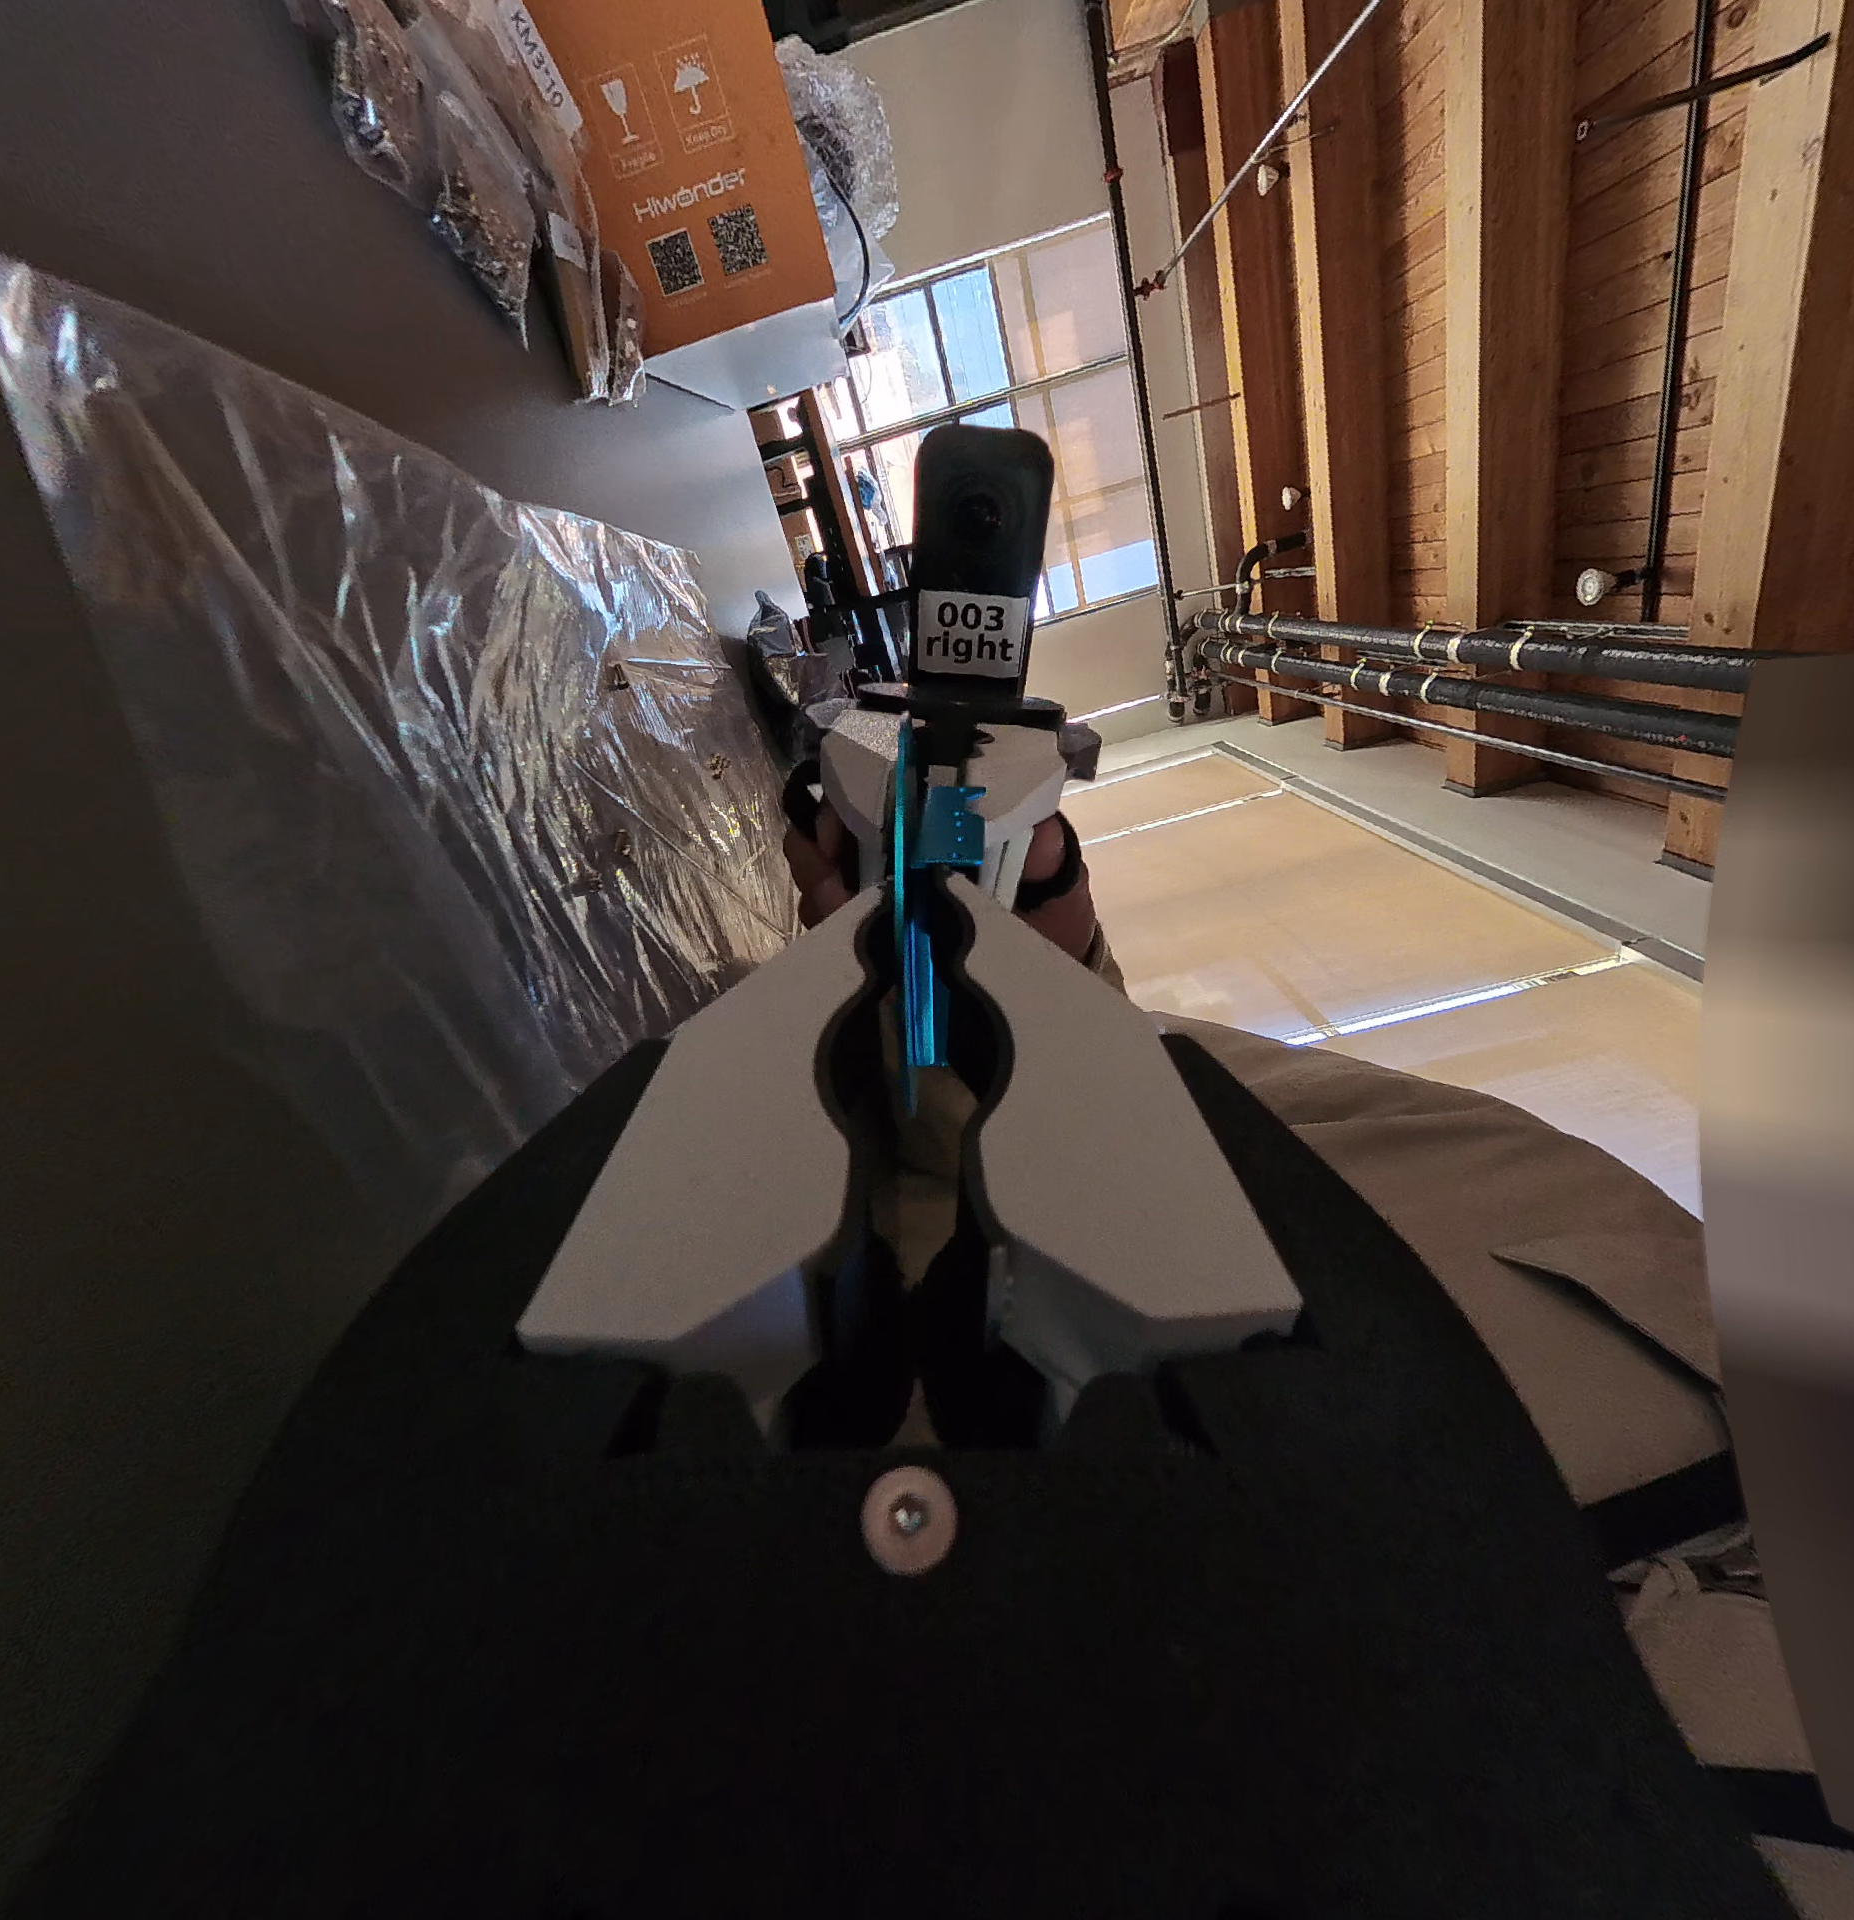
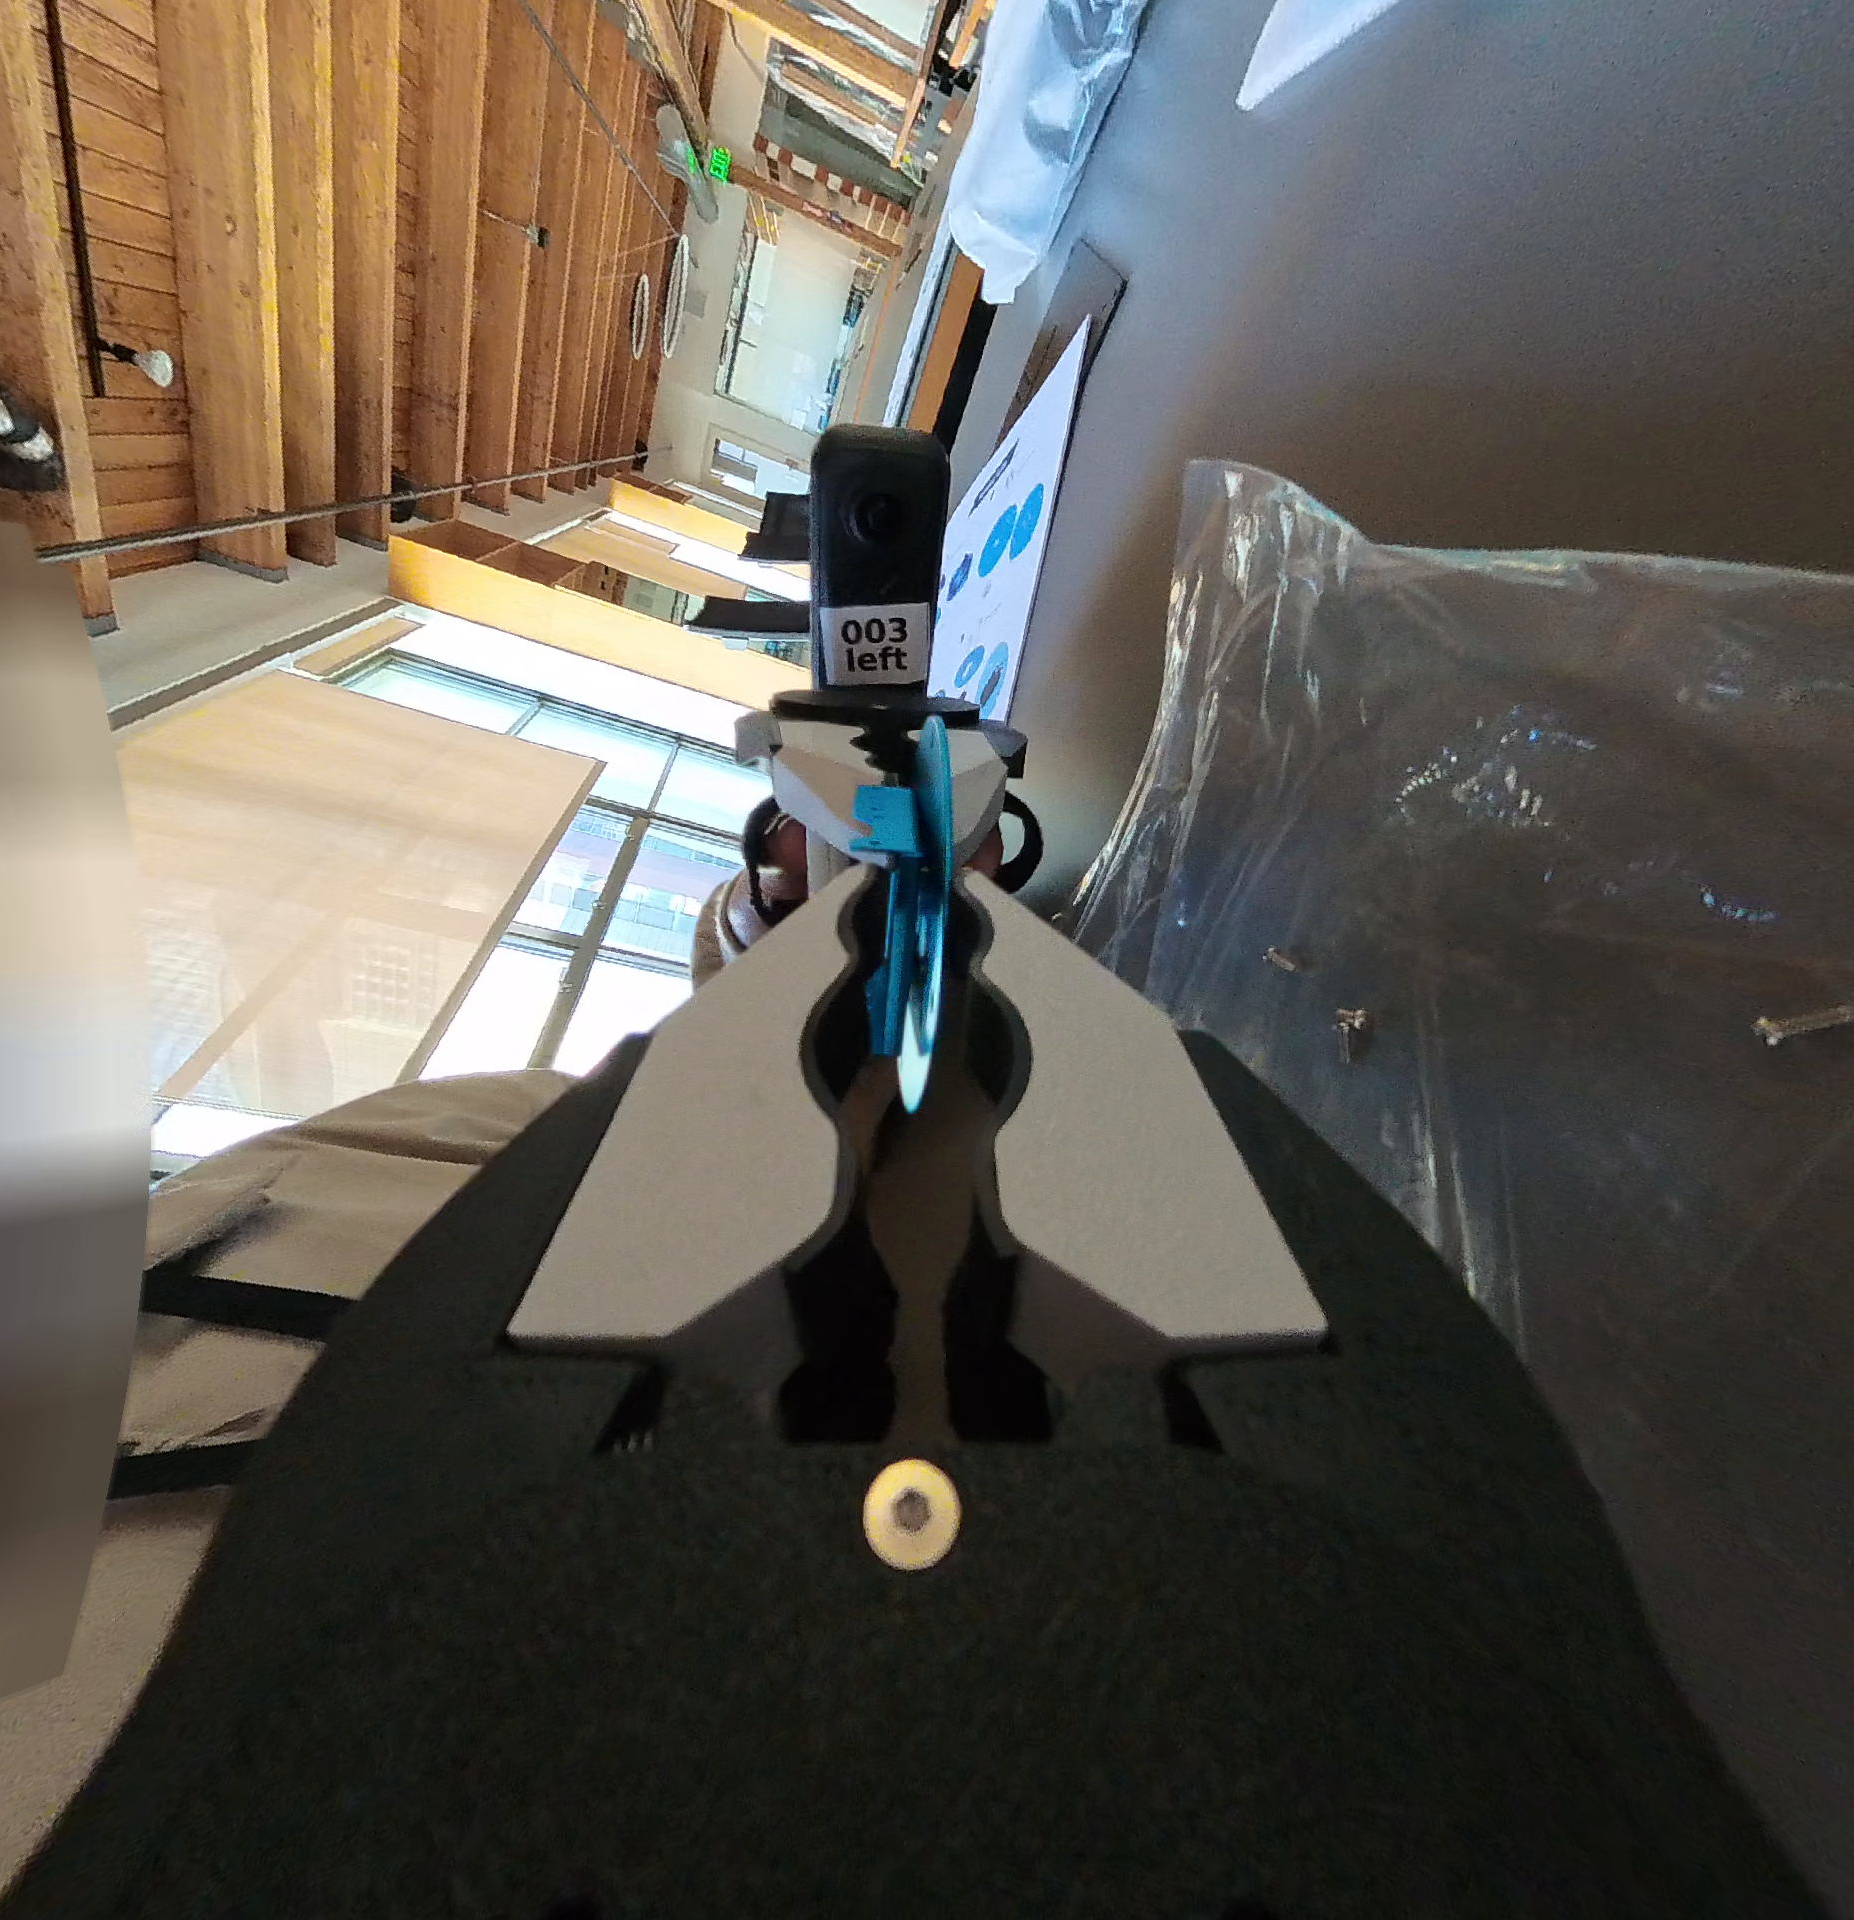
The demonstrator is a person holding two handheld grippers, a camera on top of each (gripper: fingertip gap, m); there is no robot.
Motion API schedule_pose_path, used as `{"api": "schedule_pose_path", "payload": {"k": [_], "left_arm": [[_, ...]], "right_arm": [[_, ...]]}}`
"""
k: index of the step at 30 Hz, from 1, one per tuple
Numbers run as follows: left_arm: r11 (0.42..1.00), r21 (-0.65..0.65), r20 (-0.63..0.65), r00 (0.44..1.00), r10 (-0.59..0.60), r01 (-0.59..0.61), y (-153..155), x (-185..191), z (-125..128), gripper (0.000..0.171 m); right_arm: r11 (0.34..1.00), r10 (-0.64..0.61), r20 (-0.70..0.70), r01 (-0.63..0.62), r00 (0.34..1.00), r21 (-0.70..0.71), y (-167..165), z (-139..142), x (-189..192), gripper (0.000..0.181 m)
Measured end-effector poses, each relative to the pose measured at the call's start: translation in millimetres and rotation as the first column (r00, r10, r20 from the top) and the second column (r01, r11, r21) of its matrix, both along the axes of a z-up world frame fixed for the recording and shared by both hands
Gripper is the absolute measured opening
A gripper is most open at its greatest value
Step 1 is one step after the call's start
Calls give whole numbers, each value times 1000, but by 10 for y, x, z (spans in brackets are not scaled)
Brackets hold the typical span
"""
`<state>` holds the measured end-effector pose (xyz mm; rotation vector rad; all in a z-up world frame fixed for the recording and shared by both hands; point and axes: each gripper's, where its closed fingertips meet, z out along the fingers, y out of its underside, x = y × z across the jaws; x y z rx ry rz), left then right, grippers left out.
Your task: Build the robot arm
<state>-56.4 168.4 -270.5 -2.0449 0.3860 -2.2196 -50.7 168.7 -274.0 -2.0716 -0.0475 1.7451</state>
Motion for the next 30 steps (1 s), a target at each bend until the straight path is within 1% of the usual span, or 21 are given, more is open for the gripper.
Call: {"api": "schedule_pose_path", "payload": {"k": [1,4,9,12,13,17,19,20,23,25,27,30], "left_arm": [[1000,3,4,1000,2,-2,1,1,8,3],[1000,9,12,1000,4,-5,2,4,28,3],[998,62,-4,1000,24,-24,23,1,35,3],[996,83,-5,1000,21,-21,16,1,45,3],[995,98,-6,1000,17,-16,6,6,52,3],[977,214,-14,1000,-3,6,-52,32,114,4],[958,286,-20,1000,-22,27,-99,50,142,4],[948,316,-29,999,-39,46,-127,58,137,4],[923,376,-44,996,-72,83,-181,92,122,6],[905,416,-46,996,-72,85,-189,119,116,6],[894,442,-39,997,-66,76,-182,144,124,7],[899,431,-48,997,-56,71,-168,181,92,7]], "right_arm": [[1000,-2,6,2,1000,14,6,3,3,7],[1000,-9,-6,9,1000,29,14,25,5,5],[999,-24,-36,25,999,33,43,30,-4,5],[998,-21,-26,23,999,62,37,36,-8,5],[997,-16,-15,17,1000,75,28,45,-2,4],[974,2,67,-17,998,225,-20,122,25,5],[950,14,106,-46,994,308,-61,165,44,4],[943,24,132,-67,991,327,-84,167,52,5],[900,27,224,-121,974,420,-134,180,91,4],[883,16,264,-137,964,450,-148,189,118,4],[879,1,268,-129,964,459,-150,202,142,4],[908,1,234,-99,972,407,-142,164,178,4]]}}
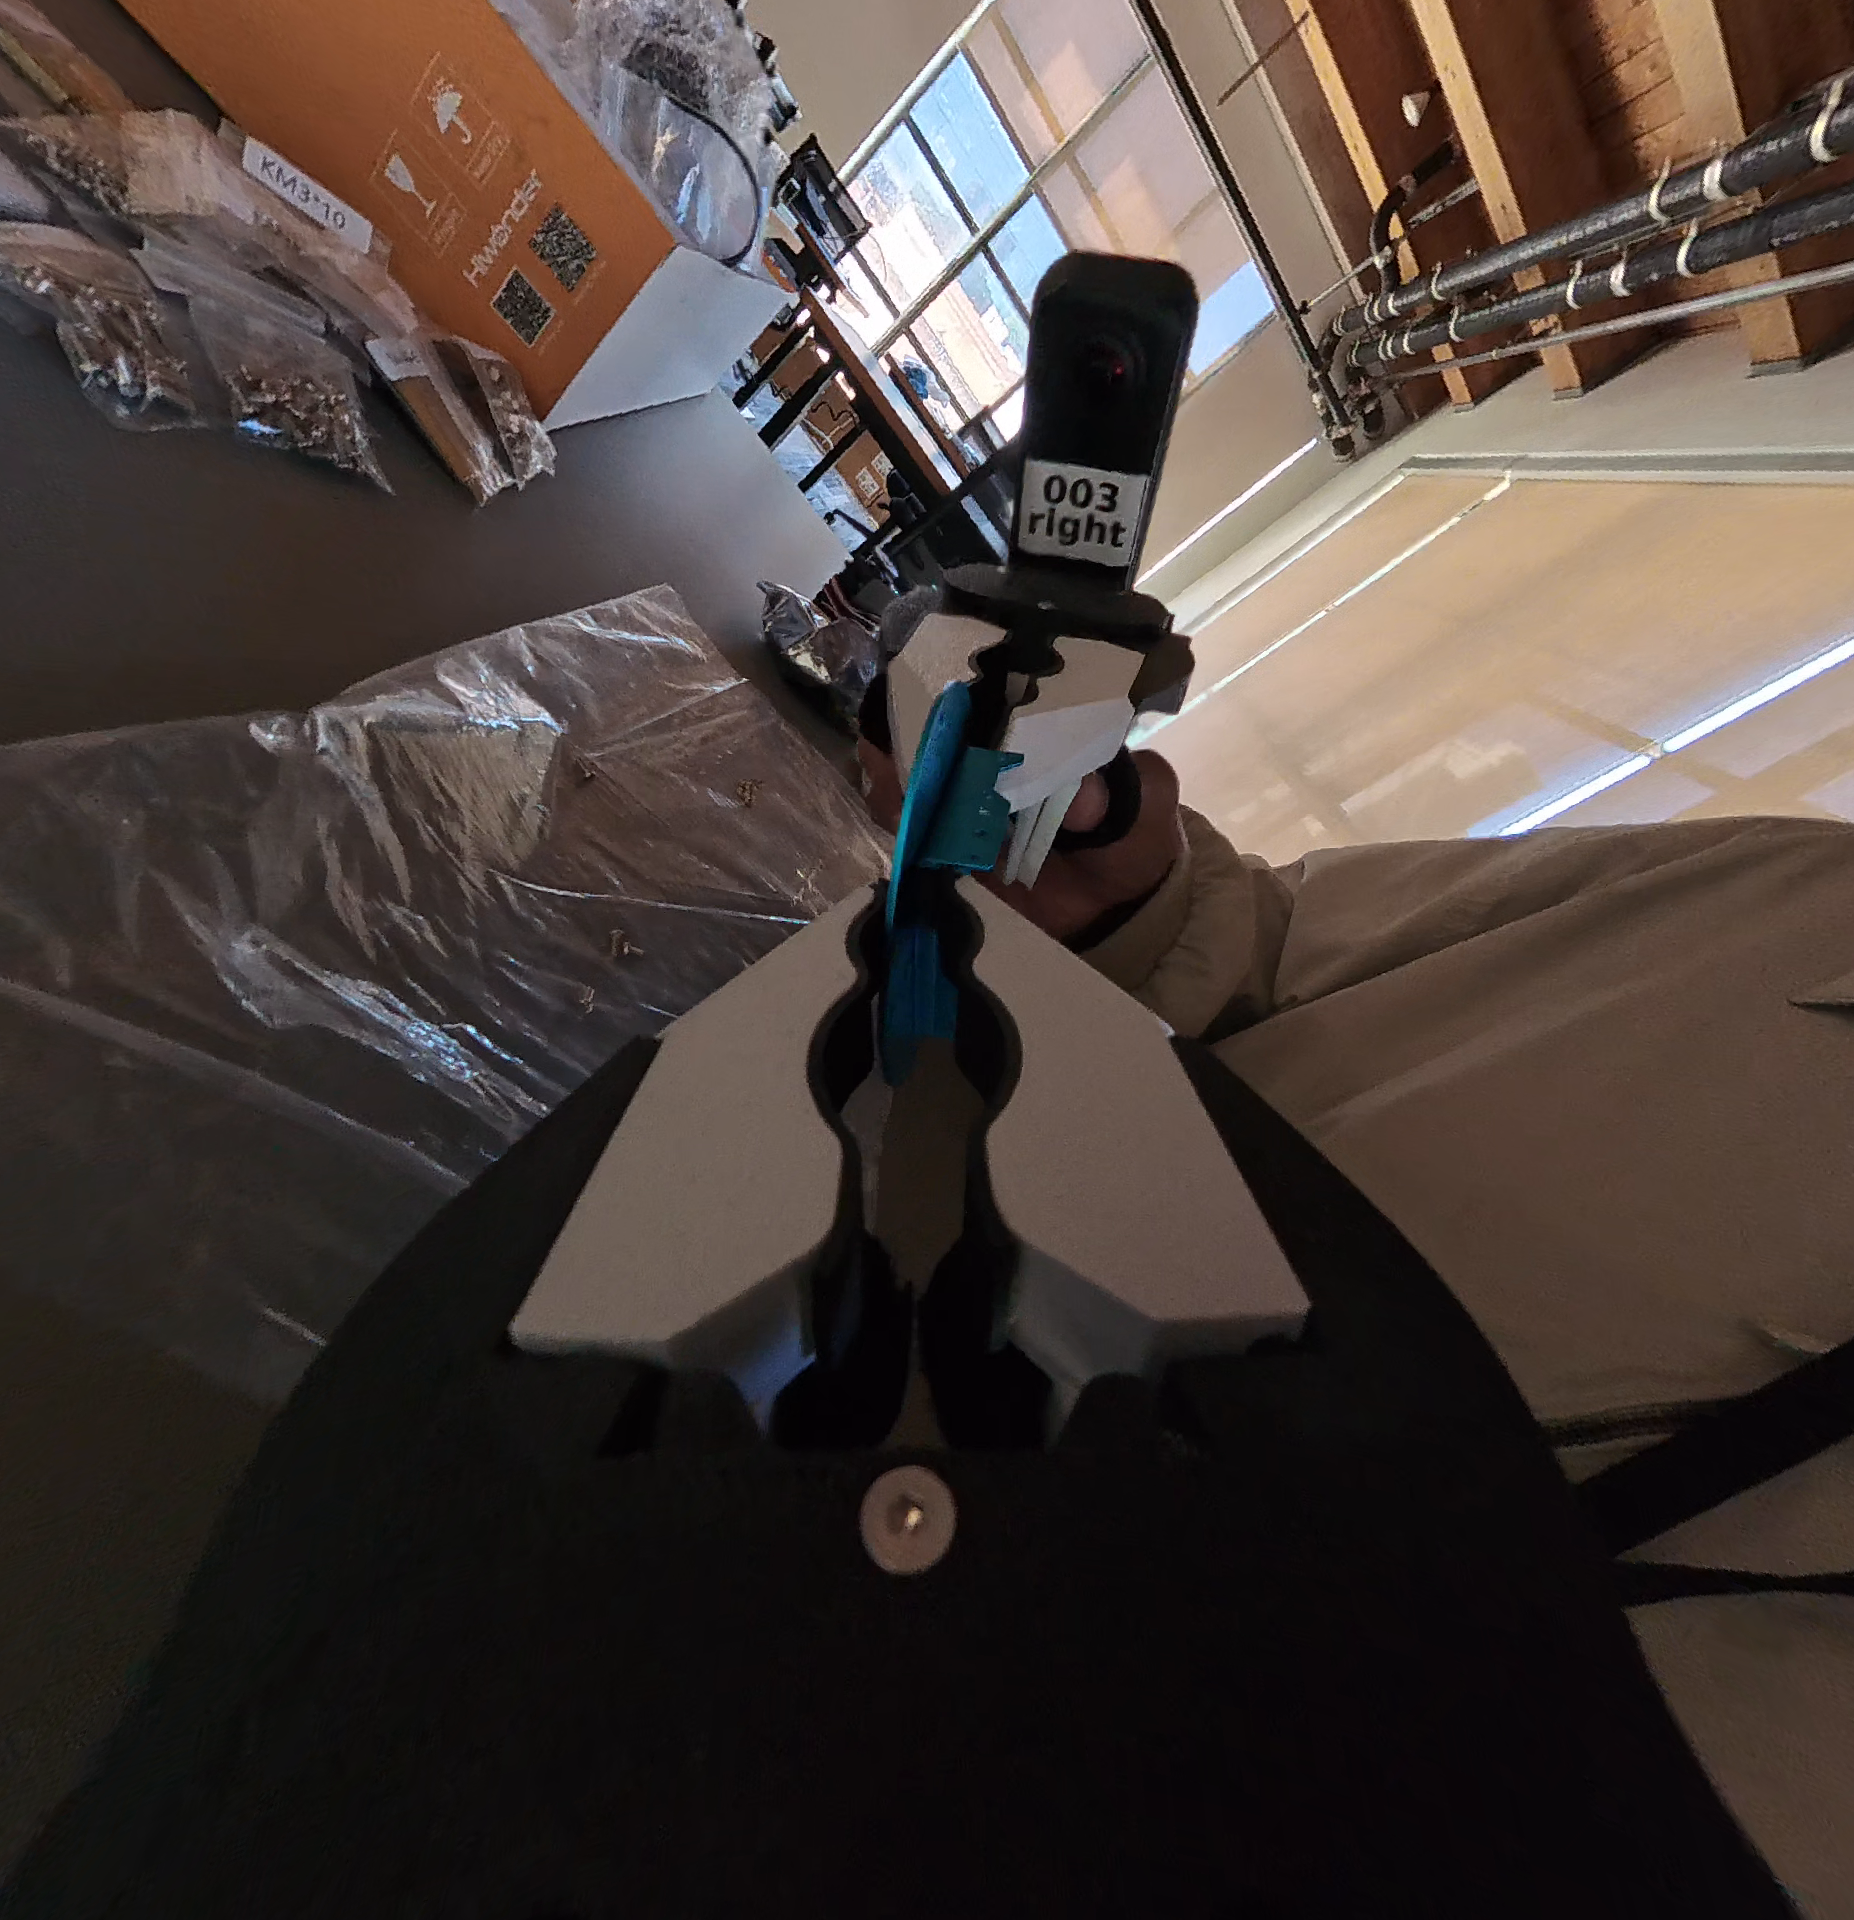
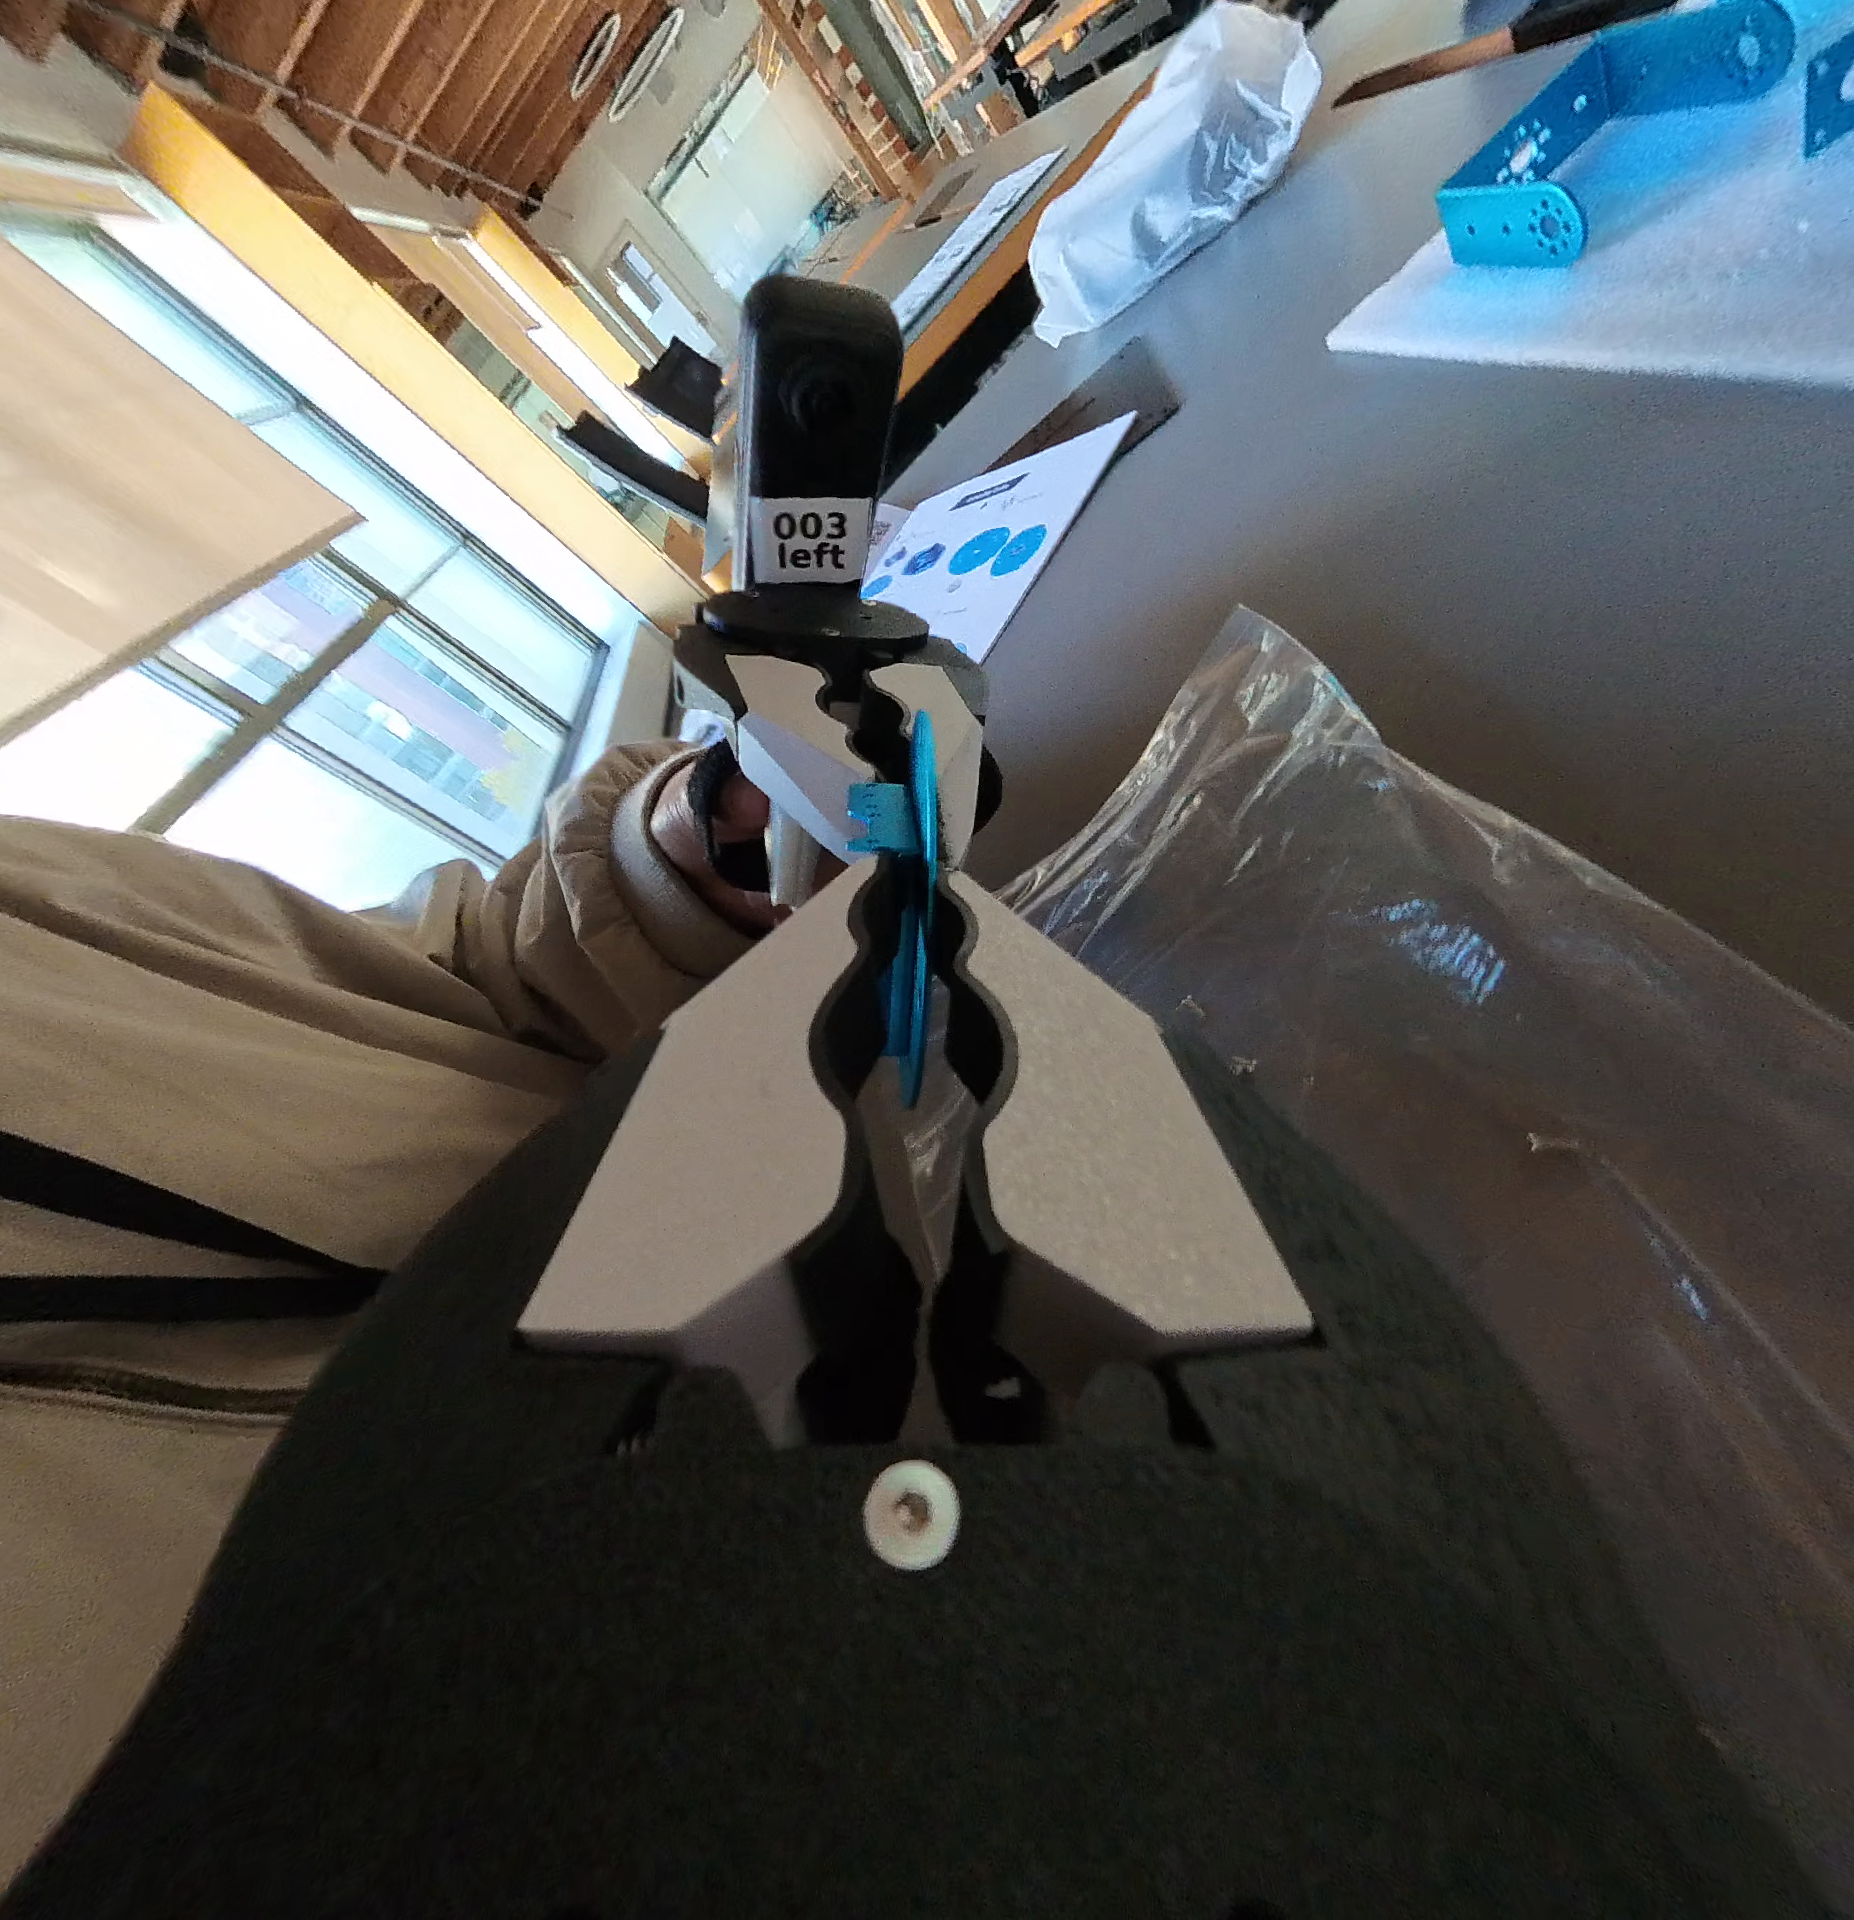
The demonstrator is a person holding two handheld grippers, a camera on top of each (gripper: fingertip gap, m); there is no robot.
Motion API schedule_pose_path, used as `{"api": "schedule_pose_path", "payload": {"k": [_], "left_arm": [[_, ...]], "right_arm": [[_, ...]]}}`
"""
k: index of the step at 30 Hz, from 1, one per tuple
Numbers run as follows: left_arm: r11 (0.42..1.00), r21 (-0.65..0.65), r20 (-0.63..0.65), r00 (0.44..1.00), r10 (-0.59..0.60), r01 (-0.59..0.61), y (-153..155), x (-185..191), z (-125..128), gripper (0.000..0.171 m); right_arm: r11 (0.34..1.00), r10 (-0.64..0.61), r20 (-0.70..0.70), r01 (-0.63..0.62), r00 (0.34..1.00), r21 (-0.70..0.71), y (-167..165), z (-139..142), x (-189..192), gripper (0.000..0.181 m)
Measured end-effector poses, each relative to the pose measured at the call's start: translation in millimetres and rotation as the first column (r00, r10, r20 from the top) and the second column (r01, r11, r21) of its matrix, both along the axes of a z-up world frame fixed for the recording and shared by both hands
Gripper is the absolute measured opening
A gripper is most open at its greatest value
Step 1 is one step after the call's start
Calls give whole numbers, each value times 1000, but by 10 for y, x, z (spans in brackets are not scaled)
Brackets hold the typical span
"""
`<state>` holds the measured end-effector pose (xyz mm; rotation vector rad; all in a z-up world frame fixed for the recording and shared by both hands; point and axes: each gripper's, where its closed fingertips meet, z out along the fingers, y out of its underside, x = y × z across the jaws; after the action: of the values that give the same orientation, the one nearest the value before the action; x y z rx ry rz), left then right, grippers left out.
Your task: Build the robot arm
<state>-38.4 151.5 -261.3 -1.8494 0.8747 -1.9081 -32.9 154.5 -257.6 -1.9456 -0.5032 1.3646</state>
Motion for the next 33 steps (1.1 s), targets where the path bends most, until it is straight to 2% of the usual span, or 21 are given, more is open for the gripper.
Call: {"api": "schedule_pose_path", "payload": {"k": [3,6,9,14,20,28,31,33], "left_arm": [[991,-134,-31,999,28,-32,44,44,-83,6],[961,-271,-49,998,36,-48,66,60,-123,5],[947,-315,-51,997,50,-63,101,73,-127,6],[945,-321,-31,998,59,-65,175,22,-92,13],[945,-324,-42,998,35,-47,151,11,-165,1],[905,-422,-22,999,47,-52,152,11,-124,0],[888,-456,-14,998,58,-58,160,9,-121,0],[878,-476,2,998,59,-51,159,6,-109,0]], "right_arm": [[987,-25,-94,10,995,-159,39,-104,47,3],[943,-42,-228,-36,973,-330,57,-183,63,3],[906,-64,-301,-71,951,-418,87,-215,74,3],[885,-95,-345,-79,934,-459,157,-217,137,3],[882,-94,-323,-72,942,-466,142,-220,182,3],[862,-120,-269,-34,956,-506,173,-173,176,5],[863,-132,-300,-40,945,-504,184,-109,160,21],[865,-130,-301,-40,945,-500,164,-109,120,25]]}}
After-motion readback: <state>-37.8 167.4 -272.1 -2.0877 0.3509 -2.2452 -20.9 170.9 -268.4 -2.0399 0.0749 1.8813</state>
